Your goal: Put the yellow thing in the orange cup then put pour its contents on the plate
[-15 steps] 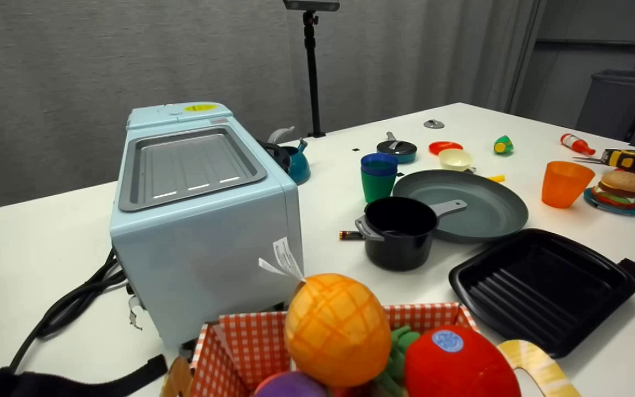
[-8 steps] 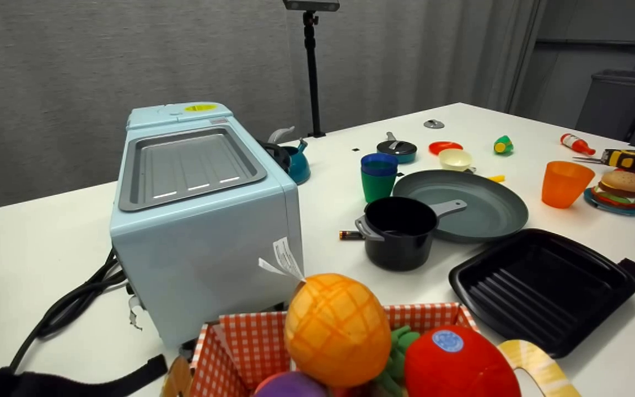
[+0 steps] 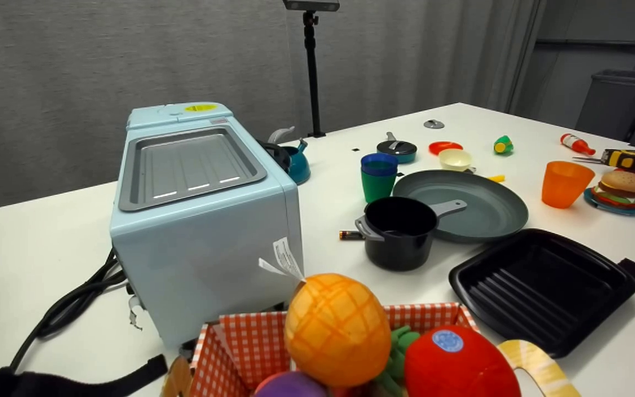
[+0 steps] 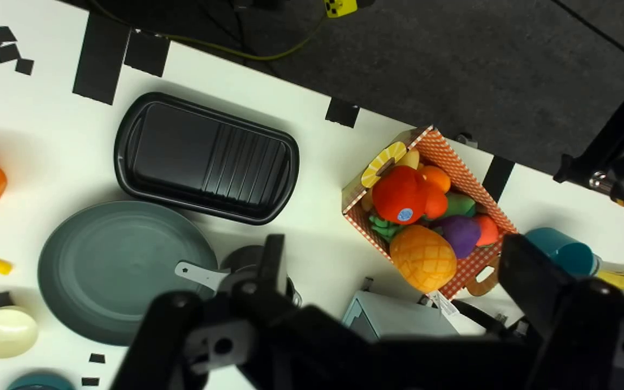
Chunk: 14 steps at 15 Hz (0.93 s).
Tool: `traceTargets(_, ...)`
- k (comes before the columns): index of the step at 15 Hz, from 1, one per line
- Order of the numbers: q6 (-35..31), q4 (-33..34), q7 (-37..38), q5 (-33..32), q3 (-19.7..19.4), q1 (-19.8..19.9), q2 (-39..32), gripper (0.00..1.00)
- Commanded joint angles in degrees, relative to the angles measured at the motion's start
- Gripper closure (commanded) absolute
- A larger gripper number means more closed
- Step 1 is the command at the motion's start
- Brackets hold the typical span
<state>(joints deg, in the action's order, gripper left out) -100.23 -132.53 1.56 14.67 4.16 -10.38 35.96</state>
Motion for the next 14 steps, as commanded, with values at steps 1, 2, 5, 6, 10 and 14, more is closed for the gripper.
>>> traceTargets(1,0.23,0.13,-0.44,0.44,0.72,1.00,0.00,0.00)
traceTargets(2,0.65,0.71,-0.76,0.13,0.27,1.30,-0.28,0.00)
traceTargets(5,-0.25,0.99,-1.40,-1.11,-0.45,2.61,-1.70,0.00)
traceTargets(6,-0.59,1.18,-1.60,-1.71,-0.87,3.25,-2.39,0.00)
traceTargets(10,-3.63,2.25,-1.94,-4.60,-2.80,6.54,-6.40,0.00)
traceTargets(14,-10.62,3.70,-0.82,-8.14,-4.25,9.57,-12.23,0.00)
